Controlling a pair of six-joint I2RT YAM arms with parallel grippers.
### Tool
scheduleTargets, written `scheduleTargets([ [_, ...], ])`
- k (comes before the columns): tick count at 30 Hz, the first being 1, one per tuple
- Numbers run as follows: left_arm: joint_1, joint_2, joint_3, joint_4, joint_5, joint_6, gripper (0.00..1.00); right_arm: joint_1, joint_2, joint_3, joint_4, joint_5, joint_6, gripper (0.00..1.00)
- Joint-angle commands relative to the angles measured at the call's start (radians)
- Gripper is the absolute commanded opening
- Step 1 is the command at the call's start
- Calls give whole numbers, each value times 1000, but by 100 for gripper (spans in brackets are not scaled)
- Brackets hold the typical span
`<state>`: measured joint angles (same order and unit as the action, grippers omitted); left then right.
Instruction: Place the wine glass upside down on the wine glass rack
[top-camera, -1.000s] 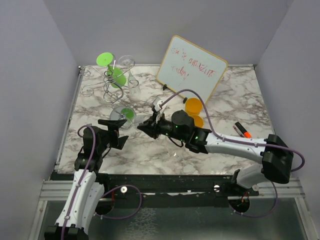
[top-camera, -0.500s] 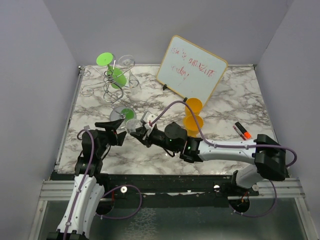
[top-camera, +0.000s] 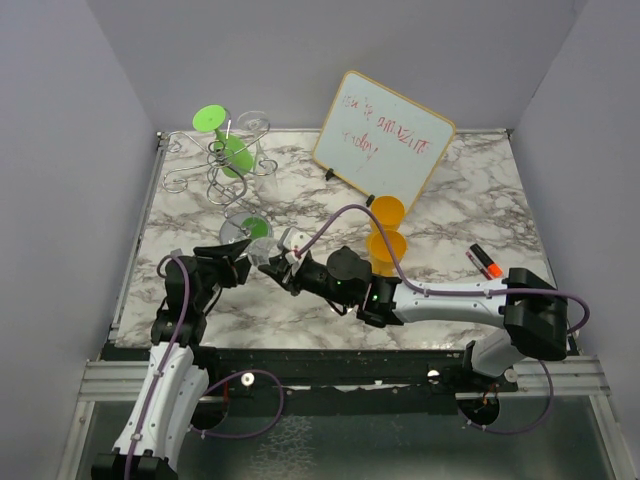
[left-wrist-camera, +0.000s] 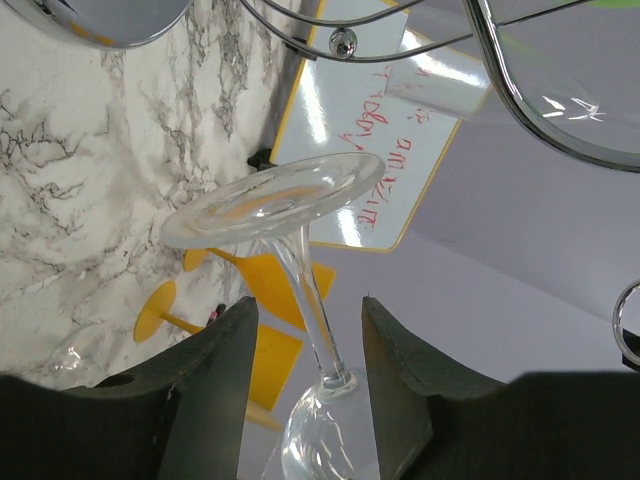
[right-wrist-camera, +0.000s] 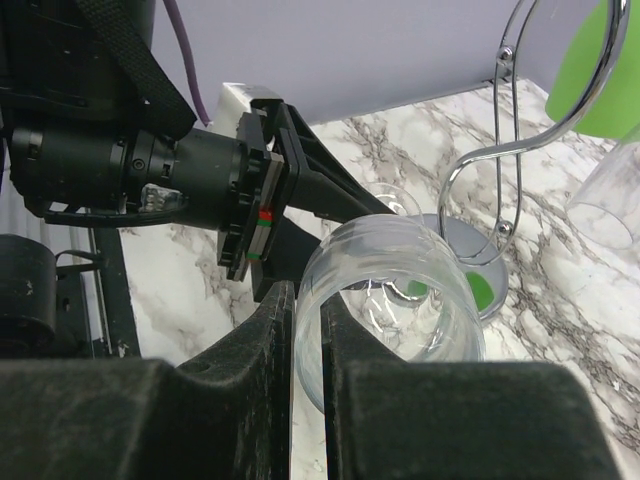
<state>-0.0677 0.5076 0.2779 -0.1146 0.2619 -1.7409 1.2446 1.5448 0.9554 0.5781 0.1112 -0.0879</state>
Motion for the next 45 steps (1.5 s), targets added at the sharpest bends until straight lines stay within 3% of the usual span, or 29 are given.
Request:
scheduleTargets([
  [1,-2,9,-1,24,62,-156,47,9,1,9,89,-44,-31,1],
  [7,-1,18,-2,49,71,-174,36,9,-15,-15,96,-97,-41,1],
  [13,-1,21,-6,67,68,-183,15,9,-30,-32,81,-140,-50,1],
  [15,-1,17,-5,67,61,-184,0,9,-33,-37,79,-141,-43,1],
  [17,-1,12,-2,59,50,-182,0,9,-34,-38,79,-129,-22,9],
  [22,-1,-27,8,24,0,-150,0,9,-60,-69,111,-70,48,47],
  [29,-2,-72,24,-21,-74,-51,0,9,-117,-86,79,-50,81,62],
  [36,-1,-61,123,-67,-139,215,0,7,-184,-110,16,20,135,70],
  [37,-2,-42,170,-76,-155,361,0,-1,-203,-93,-19,31,161,72],
  [45,-2,-17,249,-73,-104,846,0,-29,-189,66,-200,-20,280,75],
])
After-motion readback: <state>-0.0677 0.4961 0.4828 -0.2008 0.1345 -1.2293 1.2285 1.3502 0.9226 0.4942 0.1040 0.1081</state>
